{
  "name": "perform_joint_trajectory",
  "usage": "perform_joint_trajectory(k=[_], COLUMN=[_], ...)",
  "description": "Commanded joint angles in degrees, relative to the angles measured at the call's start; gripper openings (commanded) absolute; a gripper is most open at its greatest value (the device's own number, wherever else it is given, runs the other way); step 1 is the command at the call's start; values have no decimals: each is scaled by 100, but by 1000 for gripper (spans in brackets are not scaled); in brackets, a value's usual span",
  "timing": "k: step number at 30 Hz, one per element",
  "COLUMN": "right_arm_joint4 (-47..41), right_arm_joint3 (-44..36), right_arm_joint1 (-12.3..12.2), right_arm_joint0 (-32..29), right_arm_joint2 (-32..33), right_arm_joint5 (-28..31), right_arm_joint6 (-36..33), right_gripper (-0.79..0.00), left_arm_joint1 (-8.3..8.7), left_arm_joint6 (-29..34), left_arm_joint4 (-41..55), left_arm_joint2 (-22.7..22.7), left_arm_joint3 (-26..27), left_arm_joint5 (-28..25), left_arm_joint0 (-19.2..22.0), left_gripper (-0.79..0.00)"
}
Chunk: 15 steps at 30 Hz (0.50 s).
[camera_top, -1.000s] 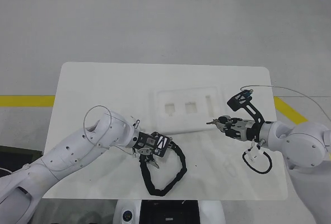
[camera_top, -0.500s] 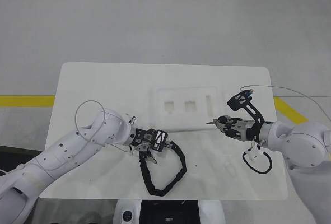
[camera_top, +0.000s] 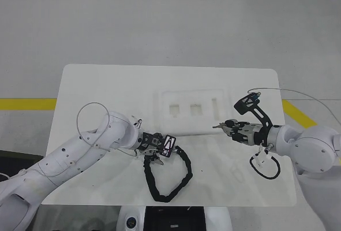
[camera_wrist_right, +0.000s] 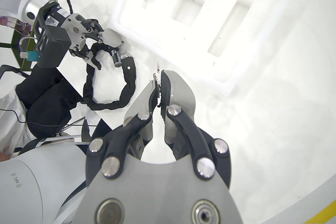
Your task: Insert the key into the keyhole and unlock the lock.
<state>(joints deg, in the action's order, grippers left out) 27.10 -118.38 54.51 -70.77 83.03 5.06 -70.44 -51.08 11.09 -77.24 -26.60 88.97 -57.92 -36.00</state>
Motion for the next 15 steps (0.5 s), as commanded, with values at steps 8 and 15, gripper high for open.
perform_joint_trajectory(k=[8,15], right_arm_joint4=[0,0], right_arm_joint3=[0,0], right_arm_joint1=[0,0], right_arm_joint0=[0,0], right_arm_joint2=[0,0], right_arm_joint5=[0,0], right_arm_joint6=[0,0], right_gripper=[-785,-785], left_arm_joint1=[-57,-99], left_arm_joint6=[463,678], left_arm_joint4=[102,161], left_arm_joint2=[-90,-173], left_arm_joint3=[111,158], left_arm_joint5=[18,52], left_arm_joint0=[-74,-119], left_gripper=[-394,-416])
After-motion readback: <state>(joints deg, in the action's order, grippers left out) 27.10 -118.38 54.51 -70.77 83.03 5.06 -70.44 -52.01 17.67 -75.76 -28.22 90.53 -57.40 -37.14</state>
